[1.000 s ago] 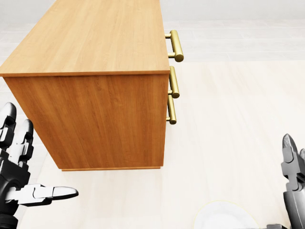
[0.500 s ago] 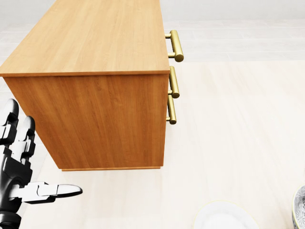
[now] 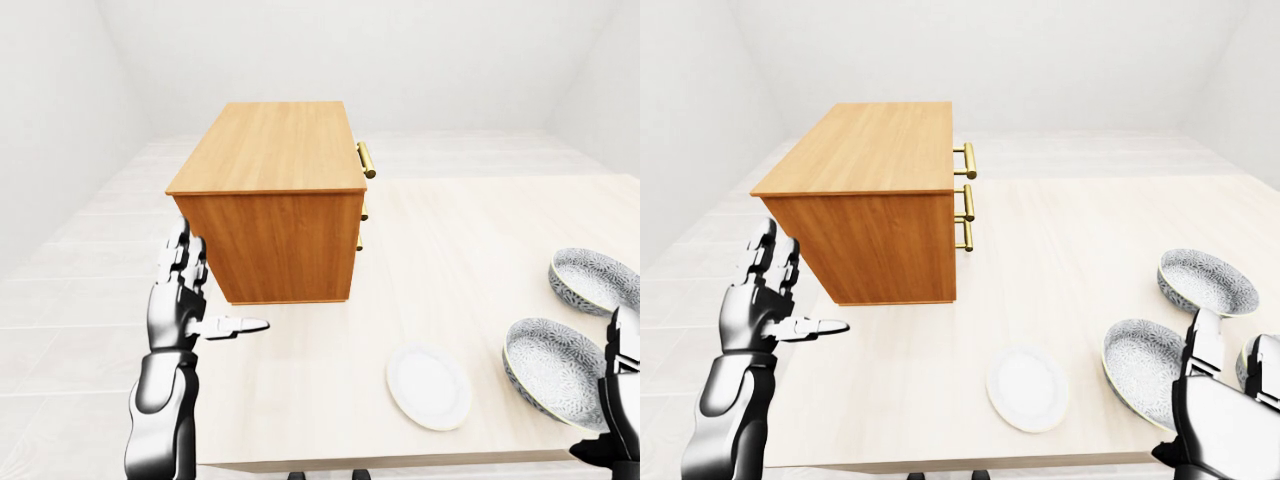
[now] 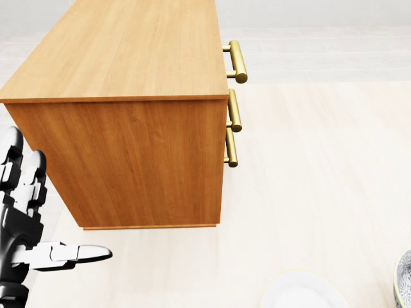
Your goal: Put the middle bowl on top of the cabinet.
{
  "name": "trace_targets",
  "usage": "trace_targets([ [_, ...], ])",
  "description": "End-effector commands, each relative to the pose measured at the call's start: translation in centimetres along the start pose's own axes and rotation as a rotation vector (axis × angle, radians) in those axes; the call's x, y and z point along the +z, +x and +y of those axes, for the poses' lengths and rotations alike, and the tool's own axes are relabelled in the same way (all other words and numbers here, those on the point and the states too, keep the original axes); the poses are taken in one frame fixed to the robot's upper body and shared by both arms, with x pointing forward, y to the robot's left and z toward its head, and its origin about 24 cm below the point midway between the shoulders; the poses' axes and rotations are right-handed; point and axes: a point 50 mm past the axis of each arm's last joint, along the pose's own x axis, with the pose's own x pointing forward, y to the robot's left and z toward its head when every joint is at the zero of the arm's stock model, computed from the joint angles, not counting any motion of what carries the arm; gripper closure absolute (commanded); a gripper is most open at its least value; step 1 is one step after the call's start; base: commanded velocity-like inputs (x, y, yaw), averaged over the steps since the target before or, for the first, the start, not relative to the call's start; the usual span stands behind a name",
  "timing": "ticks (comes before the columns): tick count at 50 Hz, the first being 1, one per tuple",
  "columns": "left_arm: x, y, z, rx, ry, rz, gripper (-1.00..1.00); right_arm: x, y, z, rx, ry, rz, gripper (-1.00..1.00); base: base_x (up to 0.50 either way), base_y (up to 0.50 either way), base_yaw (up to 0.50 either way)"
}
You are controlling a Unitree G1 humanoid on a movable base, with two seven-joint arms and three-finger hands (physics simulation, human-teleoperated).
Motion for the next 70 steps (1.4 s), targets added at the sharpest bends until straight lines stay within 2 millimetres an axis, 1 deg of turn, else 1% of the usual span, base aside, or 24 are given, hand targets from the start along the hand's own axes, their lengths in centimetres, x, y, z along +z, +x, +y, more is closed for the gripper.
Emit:
trace_targets([
  [1,0.3,0.2,-0.1,0.001,-0.001,-0.015,-1.0,-0.4,-0.3,0.1,0.011,-0.063,0.038,-1.0,0.0,0.0,0.0],
  [18,0.0,0.1,0.1,0.003,-0.005,-0.001,-1.0,-0.6,-1.0,1.6,0.043,-0.151,0.054,-1.0,0.0,0.0,0.0],
  [23,0.4,0.0,0.2,0.005,-0.009,-0.019,-1.0,-0.5,-1.0,1.9,0.052,-0.16,0.053,-1.0,0.0,0.0,0.0],
  [31,0.4,-0.1,0.3,0.007,-0.009,-0.018,-1.0,-0.7,-1.1,2.4,0.065,-0.178,0.053,-1.0,0.0,0.0,0.0],
  [37,0.4,-0.1,0.3,0.009,-0.012,-0.019,-1.0,-0.3,-1.1,3.5,0.088,-0.185,0.036,-1.0,0.0,0.0,0.0],
  [41,0.1,-0.1,0.3,0.006,-0.008,-0.005,-1.0,-0.2,-0.9,4.9,0.111,-0.196,0.016,-1.0,0.0,0.0,0.0],
  [43,0.0,-0.1,0.3,0.007,-0.007,-0.001,-1.0,-0.1,-0.8,5.0,0.114,-0.195,0.008,-1.0,0.0,0.0,0.0],
  [46,0.4,-0.1,0.5,0.013,-0.005,-0.015,-1.0,0.1,-0.7,5.7,0.131,-0.199,-0.012,-1.0,0.0,0.0,0.0],
  [51,0.4,-0.2,0.4,0.012,-0.006,-0.018,-1.0,0.6,-0.7,6.3,0.141,-0.201,-0.047,-1.0,0.0,0.0,0.0],
  [55,0.1,-0.3,0.3,0.006,-0.004,-0.001,-1.0,1.0,-0.7,7.1,0.157,-0.207,-0.079,-1.0,0.0,0.0,0.0],
  [60,0.4,-0.3,0.4,0.01,-0.004,-0.012,-1.0,1.4,-0.6,7.8,0.171,-0.208,-0.113,-1.0,0.0,0.0,0.0],
  [70,0.1,-0.1,0.4,0.011,-0.003,-0.005,-1.0,1.8,-0.6,8.4,0.193,-0.201,-0.159,-1.0,0.0,0.0,0.0],
])
